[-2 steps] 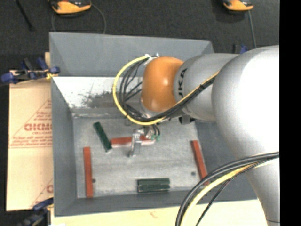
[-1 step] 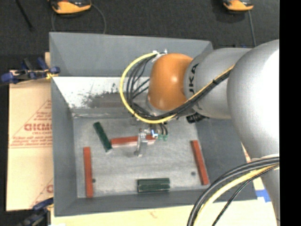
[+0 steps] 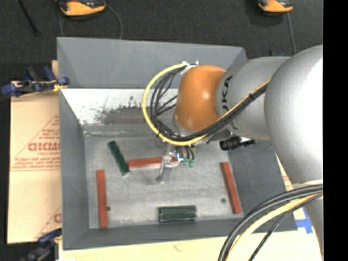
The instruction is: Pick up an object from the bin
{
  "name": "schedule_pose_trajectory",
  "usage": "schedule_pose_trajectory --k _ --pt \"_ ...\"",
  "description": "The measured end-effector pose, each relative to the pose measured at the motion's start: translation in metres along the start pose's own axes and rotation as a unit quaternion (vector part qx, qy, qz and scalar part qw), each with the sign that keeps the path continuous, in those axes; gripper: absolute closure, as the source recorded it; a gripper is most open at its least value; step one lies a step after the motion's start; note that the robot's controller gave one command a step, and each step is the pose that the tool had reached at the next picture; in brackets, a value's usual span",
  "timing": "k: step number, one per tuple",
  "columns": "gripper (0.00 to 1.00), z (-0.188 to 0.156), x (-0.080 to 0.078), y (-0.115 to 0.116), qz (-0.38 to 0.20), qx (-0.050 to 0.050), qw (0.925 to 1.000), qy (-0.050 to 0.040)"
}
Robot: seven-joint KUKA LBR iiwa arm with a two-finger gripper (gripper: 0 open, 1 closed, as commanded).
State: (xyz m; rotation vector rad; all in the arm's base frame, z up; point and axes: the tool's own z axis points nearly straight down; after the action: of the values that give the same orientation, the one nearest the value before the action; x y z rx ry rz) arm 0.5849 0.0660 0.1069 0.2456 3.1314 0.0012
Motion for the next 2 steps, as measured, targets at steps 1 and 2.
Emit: schedule_pose_trajectory --k 1,2 --pt "0.00 0.0377 0.0070 0.0196 0.059 0.000 0.9983 0.0007" --pt "0.00 0.0370 0.0059 0.0189 0.058 0.000 0.9983 -0.0005"
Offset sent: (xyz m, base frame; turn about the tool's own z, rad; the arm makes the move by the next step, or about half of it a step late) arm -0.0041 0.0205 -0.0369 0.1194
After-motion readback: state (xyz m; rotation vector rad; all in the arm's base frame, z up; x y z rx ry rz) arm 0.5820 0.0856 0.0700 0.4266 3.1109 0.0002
